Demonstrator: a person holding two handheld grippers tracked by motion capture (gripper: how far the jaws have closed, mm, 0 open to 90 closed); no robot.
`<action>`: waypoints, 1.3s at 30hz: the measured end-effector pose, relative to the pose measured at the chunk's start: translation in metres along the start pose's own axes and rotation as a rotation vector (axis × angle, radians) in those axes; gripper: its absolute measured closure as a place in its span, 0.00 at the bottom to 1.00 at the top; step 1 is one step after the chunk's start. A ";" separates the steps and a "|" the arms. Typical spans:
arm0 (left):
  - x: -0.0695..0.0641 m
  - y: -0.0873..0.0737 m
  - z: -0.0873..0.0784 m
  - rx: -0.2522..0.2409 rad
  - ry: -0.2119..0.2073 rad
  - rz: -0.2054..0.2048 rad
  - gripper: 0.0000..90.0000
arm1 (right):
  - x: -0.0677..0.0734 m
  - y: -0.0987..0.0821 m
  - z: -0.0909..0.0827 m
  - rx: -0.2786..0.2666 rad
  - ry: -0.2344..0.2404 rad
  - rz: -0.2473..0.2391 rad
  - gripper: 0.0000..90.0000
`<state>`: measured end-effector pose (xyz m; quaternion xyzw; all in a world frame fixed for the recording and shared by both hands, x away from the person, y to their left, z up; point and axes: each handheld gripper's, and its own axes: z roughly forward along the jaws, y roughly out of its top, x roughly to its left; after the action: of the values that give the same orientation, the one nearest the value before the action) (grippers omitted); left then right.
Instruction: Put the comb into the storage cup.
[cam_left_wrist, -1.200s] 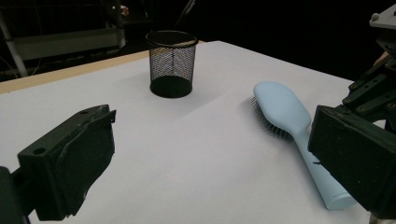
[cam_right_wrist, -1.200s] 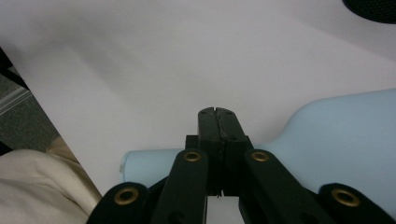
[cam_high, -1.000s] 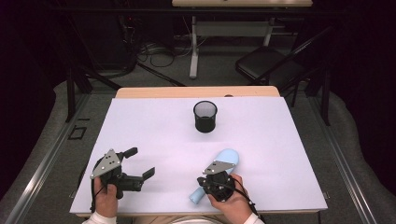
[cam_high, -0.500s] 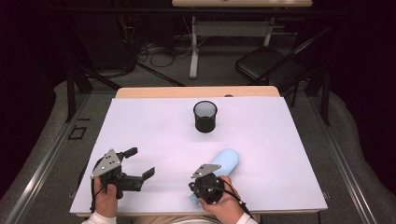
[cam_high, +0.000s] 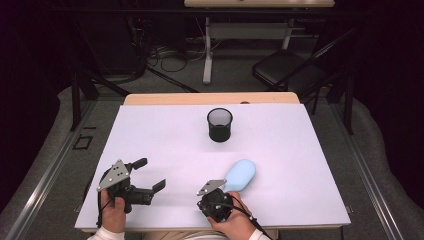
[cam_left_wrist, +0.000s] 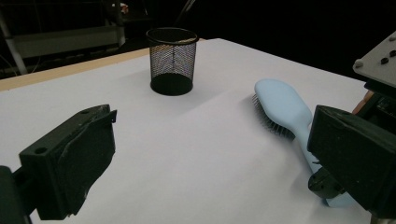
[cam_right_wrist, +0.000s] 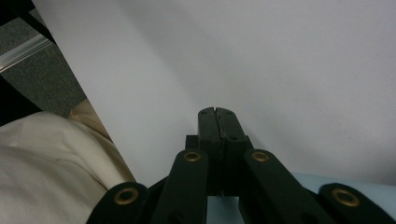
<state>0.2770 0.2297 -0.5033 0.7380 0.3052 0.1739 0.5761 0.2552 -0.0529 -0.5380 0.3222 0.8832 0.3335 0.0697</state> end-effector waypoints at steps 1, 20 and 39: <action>0.000 0.000 0.000 -0.002 -0.002 -0.001 0.01 | 0.000 0.000 0.000 0.006 0.000 0.002 1.00; 0.001 -0.001 0.001 0.000 -0.006 -0.001 0.01 | -0.001 -0.002 -0.003 0.031 0.020 -0.007 1.00; 0.000 -0.001 0.002 0.012 -0.004 -0.003 0.01 | -0.008 -0.018 -0.016 0.050 -0.005 -0.011 1.00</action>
<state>0.2778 0.2287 -0.5048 0.7413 0.3060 0.1700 0.5726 0.2468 -0.0768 -0.5376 0.3199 0.8928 0.3103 0.0658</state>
